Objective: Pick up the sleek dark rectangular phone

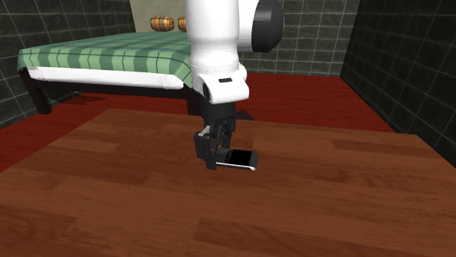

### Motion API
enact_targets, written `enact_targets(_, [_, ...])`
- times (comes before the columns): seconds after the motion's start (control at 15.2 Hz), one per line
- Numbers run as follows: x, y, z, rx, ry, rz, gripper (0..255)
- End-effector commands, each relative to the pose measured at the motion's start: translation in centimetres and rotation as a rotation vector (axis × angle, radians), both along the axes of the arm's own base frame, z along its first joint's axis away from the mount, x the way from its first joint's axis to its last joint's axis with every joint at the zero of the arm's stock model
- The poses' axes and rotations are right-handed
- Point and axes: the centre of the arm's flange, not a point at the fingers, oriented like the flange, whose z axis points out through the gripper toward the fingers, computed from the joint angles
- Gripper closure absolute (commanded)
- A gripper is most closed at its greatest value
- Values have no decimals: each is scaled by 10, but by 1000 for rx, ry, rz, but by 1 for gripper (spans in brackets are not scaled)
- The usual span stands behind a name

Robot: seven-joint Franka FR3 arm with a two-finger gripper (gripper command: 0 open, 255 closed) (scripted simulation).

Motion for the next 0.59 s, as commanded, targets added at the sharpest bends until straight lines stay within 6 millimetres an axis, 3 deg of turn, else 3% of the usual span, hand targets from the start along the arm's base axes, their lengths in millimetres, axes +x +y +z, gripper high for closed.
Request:
enact_targets(0.0, [0, 0, -1, 0, 0, 0, 255])
enact_targets(0.53, [0, 0, -1, 0, 0, 0, 255])
